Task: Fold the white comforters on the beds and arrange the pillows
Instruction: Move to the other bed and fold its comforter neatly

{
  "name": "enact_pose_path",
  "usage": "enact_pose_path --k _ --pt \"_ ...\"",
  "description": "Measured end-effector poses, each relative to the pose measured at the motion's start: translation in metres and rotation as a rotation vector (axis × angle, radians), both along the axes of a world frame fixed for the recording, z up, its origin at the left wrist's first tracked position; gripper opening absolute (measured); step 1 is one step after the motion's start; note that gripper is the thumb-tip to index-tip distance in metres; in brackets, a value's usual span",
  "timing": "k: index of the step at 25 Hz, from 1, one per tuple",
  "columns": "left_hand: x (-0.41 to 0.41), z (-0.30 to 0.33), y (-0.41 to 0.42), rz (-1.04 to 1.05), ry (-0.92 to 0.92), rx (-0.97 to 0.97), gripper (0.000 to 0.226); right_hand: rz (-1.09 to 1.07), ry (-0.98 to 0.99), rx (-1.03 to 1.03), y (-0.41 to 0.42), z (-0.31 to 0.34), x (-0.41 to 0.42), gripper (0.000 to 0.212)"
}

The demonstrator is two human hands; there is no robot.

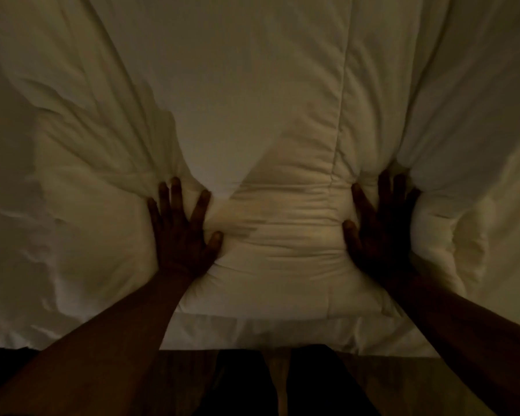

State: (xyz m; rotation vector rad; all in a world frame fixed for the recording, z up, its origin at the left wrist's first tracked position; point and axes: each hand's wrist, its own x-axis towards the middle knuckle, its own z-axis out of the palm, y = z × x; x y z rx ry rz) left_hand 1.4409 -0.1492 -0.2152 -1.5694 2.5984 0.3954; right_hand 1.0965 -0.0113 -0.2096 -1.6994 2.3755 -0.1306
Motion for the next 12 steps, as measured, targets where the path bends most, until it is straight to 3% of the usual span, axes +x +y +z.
enact_pose_path --k 7,9,12 --pt "0.039 0.077 0.003 -0.051 -0.296 -0.014 0.077 0.027 0.091 0.108 0.024 0.062 -0.009 0.064" --pt "0.074 0.1 0.018 0.029 -0.367 0.027 0.079 -0.001 0.084 0.159 0.037 0.08 -0.007 0.064" --pt "0.112 0.125 0.061 0.179 -0.329 0.292 0.084 -0.121 0.013 0.266 0.048 0.104 0.022 0.069"
